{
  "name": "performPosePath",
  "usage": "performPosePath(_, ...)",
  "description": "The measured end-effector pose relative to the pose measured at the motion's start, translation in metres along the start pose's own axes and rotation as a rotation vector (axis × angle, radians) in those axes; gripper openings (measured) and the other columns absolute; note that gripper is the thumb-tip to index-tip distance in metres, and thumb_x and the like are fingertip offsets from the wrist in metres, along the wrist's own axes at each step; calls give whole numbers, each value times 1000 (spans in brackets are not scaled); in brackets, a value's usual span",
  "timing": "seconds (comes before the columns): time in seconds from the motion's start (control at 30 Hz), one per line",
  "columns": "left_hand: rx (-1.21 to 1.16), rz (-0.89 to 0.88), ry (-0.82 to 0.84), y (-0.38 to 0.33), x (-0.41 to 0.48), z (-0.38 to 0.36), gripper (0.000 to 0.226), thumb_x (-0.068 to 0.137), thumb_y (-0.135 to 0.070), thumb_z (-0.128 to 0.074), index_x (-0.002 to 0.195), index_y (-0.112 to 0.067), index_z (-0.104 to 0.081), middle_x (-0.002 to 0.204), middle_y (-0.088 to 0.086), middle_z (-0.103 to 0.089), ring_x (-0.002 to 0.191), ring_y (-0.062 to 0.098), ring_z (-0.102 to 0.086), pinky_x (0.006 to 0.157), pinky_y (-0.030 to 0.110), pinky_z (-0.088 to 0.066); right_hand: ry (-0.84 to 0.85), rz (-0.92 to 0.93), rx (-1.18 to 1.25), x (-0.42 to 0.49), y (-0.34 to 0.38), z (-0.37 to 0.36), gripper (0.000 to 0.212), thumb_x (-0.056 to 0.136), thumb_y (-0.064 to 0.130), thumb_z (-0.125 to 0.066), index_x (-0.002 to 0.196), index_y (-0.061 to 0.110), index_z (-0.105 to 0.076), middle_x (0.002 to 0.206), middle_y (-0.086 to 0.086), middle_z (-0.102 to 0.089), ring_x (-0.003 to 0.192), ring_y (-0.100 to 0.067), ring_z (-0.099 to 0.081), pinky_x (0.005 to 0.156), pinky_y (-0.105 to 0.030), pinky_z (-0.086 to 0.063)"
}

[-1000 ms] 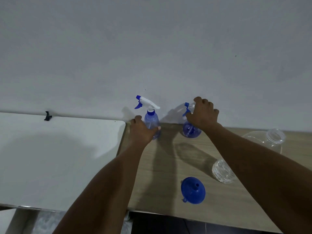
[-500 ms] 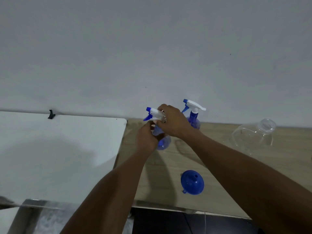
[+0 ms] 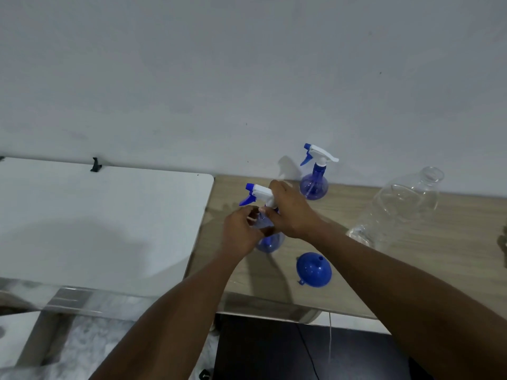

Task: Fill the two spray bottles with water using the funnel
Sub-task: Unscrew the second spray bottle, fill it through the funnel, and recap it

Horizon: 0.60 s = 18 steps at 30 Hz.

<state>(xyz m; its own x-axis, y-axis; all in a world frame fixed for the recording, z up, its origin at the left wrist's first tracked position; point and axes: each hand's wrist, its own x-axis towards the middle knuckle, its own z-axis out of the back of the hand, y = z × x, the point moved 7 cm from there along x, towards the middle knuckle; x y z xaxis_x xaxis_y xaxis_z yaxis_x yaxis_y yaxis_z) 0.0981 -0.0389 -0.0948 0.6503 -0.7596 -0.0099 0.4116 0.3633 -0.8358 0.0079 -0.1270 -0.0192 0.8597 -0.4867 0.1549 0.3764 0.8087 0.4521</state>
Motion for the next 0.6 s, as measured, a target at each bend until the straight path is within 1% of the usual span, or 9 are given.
performPosePath(0.07, -7, -15, 29, 0, -2, 0, 42, 64, -42, -90, 96, -31, -65, 90, -14, -68, 85, 3, -65, 78, 19, -52, 63, -3, 70, -2, 1, 1, 27, 90, 18, -68, 106, 12, -46, 101, -6, -52, 87, -22, -52, 73, -33, -48)
performPosePath(0.13, -13, -20, 67, 2, -2, 0, 50, 63, -45, -90, 104, -25, -68, 97, -10, -70, 89, 6, -67, 80, 20, -53, 145, 4, 106, -4, -1, 2, 34, 89, 15, -69, 116, 10, -49, 107, -8, -54, 93, -23, -55, 80, -34, -51)
performPosePath(0.2, -21, -18, 106, 4, -1, -1, 58, 64, -49, -88, 111, -22, -68, 100, -10, -71, 93, 7, -67, 80, 17, -52, 175, 20, 87, -5, -2, 3, 47, 85, 26, -74, 123, 13, -48, 112, -7, -55, 97, -21, -54, 83, -33, -52)
performPosePath(0.27, -27, -9, 126, 4, -2, -1, 56, 65, -49, -88, 111, -24, -68, 100, -11, -71, 94, 7, -67, 80, 15, -49, 107, 31, -48, -4, -3, 4, 54, 84, 43, -74, 123, 16, -49, 112, -4, -55, 96, -19, -54, 82, -33, -52)
performPosePath(0.3, -26, -4, 129, 5, -3, -1, 56, 64, -48, -88, 110, -25, -67, 100, -12, -70, 94, 5, -66, 79, 15, -47, 67, 27, -117, -3, -1, 5, 52, 85, 46, -72, 121, 16, -49, 111, -4, -57, 95, -20, -56, 82, -36, -53)
performPosePath(0.4, -25, 10, 147, 7, -3, -1, 60, 64, -47, -88, 115, -23, -66, 104, -13, -68, 95, 3, -64, 75, 11, -45, 99, 17, -54, 0, 3, -1, 44, 88, 29, -73, 123, 14, -50, 114, -8, -59, 99, -24, -57, 87, -41, -53)
performPosePath(0.47, -45, 16, 159, 9, -3, 0, 66, 63, -48, -89, 120, -22, -66, 108, -10, -70, 98, 5, -66, 81, 16, -49, 195, 23, 45, 0, 3, -3, 52, 86, 19, -74, 129, 16, -46, 119, -7, -56, 103, -24, -55, 87, -39, -53)
performPosePath(0.53, -61, 12, 170, 11, -3, -1, 66, 64, -47, -89, 121, -22, -66, 109, -9, -71, 100, 7, -67, 86, 21, -53, 192, 46, 42, -2, 1, 0, 58, 83, 29, -76, 131, 19, -44, 118, -4, -56, 101, -21, -54, 85, -38, -52)
performPosePath(0.6, -64, 1, 173, 9, -5, -1, 60, 67, -42, -88, 120, -22, -66, 109, -9, -71, 101, 7, -66, 87, 21, -52, 109, 28, -58, -5, -2, 2, 57, 84, 43, -74, 128, 19, -46, 115, -3, -59, 97, -20, -55, 83, -38, -53)
